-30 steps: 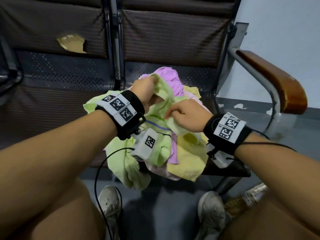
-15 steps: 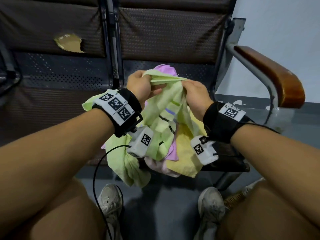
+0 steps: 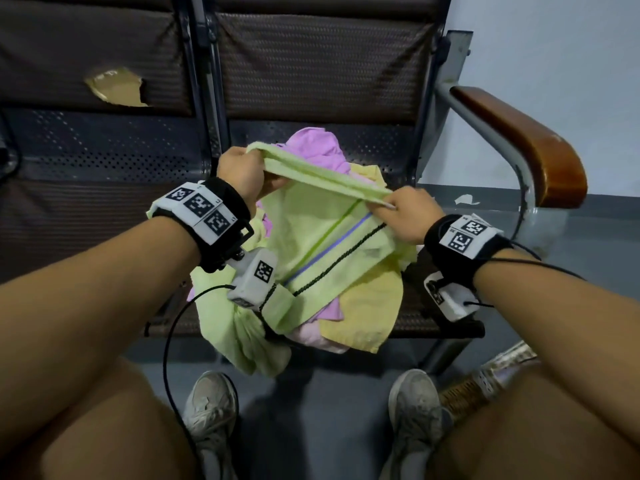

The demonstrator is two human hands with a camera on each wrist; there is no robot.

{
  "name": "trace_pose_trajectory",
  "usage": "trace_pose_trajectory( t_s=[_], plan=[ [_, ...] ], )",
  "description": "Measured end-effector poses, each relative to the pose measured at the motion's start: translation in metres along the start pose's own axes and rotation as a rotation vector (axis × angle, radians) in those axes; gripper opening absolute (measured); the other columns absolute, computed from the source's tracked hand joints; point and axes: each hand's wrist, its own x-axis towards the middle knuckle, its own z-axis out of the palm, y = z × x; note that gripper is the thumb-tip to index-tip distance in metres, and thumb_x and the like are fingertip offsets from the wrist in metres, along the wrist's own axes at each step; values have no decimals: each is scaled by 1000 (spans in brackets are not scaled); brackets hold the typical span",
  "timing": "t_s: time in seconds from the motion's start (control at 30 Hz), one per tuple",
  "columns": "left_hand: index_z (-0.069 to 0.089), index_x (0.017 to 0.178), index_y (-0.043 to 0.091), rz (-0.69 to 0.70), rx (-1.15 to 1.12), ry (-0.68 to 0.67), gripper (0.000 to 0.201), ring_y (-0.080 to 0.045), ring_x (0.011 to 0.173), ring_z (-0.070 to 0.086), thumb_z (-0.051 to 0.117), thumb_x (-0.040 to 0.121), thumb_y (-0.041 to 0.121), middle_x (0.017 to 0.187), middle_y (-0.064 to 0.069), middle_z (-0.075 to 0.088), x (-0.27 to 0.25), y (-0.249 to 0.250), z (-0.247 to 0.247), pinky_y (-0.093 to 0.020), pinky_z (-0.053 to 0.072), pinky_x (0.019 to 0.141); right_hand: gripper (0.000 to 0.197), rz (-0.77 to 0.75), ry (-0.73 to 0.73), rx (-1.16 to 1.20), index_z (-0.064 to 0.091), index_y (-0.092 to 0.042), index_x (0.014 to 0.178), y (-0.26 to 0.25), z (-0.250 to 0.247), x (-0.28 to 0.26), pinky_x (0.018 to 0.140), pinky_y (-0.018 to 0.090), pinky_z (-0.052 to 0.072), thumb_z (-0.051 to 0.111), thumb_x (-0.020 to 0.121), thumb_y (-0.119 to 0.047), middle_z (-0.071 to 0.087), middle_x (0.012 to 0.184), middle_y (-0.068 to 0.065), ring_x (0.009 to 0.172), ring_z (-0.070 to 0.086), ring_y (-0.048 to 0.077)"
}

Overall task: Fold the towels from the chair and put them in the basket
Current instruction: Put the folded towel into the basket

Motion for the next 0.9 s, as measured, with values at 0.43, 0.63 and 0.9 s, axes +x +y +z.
trace_pose_trajectory(
  t_s=[0.43,0.63,0.9],
  plan=[
    [57,103,6,-176,220,104,26,-17,38,61,32,99,3,54,-10,65,13,-8,-19,-19,48,35,48,-80,-143,-94,57,-28,54,31,1,-3,49,28,31,55,94,-54,48,52,-3,52,49,17],
    [59,92,6,-93,331,-58,5,-18,54,72,64,93,6,77,-17,69,16,-17,-29,-24,56,46,20,-54,11,5,80,-29,87,38,-12,-3,66,29,42,69,89,-45,69,72,-3,73,62,18],
    [61,84,7,-197,221,4,32,-17,52,70,31,94,12,62,-9,73,21,-16,-33,-20,54,47,14,-60,3,161,79,-28,100,36,-12,-9,75,24,43,69,91,-32,69,84,-13,84,63,12]
  ],
)
